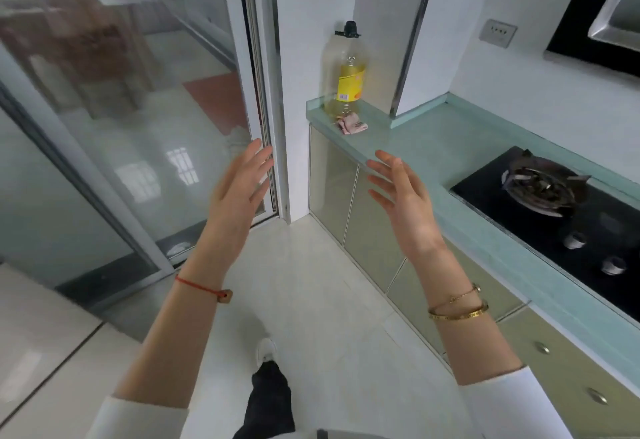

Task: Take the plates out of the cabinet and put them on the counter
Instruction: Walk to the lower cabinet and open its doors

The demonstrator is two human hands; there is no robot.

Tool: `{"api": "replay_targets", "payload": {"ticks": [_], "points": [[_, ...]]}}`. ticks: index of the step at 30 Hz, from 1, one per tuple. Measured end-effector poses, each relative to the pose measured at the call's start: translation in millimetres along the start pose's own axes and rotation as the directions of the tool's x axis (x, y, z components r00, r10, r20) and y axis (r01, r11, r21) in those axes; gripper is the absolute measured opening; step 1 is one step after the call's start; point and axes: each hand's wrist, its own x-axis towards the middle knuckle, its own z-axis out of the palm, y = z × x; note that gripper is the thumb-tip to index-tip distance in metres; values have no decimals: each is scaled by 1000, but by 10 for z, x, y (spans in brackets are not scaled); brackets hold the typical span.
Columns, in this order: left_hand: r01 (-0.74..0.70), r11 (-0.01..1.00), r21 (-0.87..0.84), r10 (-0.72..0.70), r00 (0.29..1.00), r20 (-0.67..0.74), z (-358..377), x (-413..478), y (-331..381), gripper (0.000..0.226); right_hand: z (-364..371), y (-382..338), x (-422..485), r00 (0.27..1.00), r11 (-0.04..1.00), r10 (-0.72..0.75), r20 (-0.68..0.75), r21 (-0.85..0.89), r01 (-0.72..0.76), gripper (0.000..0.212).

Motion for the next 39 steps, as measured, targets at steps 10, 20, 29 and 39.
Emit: {"api": "replay_targets", "payload": {"ticks": [10, 20, 29, 39], "points": [[95, 992, 84, -106, 984, 145, -386, 2136, -11, 45, 790, 163, 1689, 981, 999, -10, -196, 31, 17, 35], [236, 964, 125, -262, 926, 270, -324, 3639, -390, 39, 942, 326, 2784, 927, 999, 26, -375, 39, -12, 36], [288, 950, 123, -312, 889, 335, -50, 4628, -679, 37, 875, 412, 3728, 899, 1000, -1, -437, 13, 8, 34], [348, 923, 164, -385, 812, 439, -35, 5232, -937, 36, 1040, 618, 4059, 825, 999, 24, -565, -11, -36, 37]]}}
